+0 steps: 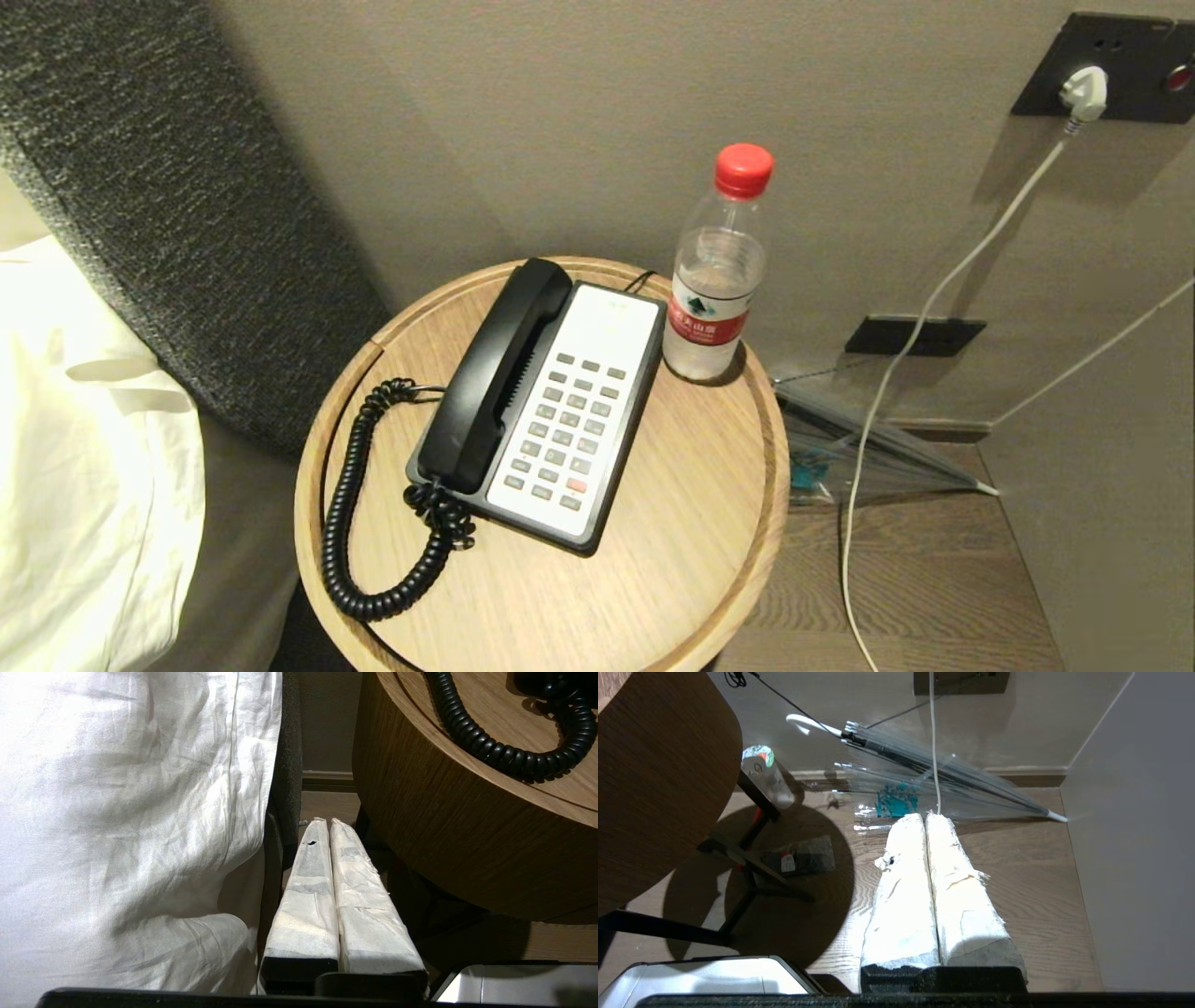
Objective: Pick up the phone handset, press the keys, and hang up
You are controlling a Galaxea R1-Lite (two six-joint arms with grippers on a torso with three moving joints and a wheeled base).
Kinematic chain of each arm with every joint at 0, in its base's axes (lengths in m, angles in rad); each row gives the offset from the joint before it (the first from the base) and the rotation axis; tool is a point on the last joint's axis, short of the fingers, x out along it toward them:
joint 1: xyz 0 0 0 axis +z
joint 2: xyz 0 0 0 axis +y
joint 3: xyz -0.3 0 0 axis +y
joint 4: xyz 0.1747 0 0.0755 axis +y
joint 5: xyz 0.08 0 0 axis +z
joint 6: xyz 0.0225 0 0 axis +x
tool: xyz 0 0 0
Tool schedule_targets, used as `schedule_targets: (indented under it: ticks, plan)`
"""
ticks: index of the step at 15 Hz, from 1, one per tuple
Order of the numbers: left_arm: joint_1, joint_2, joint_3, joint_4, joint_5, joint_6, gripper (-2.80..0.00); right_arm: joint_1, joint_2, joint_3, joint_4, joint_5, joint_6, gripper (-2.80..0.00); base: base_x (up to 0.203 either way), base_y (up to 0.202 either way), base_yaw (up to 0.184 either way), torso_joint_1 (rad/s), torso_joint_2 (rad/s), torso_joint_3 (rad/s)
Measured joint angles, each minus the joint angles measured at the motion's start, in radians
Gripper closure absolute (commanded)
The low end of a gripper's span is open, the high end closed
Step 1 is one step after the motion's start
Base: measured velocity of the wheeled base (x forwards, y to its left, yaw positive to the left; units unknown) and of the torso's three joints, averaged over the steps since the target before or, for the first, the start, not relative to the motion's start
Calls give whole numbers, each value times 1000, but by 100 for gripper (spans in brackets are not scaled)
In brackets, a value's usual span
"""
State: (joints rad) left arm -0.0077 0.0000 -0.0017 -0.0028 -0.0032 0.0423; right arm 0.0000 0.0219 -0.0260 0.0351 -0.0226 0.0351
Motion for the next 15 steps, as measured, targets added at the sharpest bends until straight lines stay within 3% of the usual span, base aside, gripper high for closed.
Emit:
schedule_targets:
  ticks: [15]
  plan:
    - [0, 0, 0, 0, 0, 0, 0, 0, -24, 6, -2, 9, -33, 0, 0, 0, 0, 0, 0, 0]
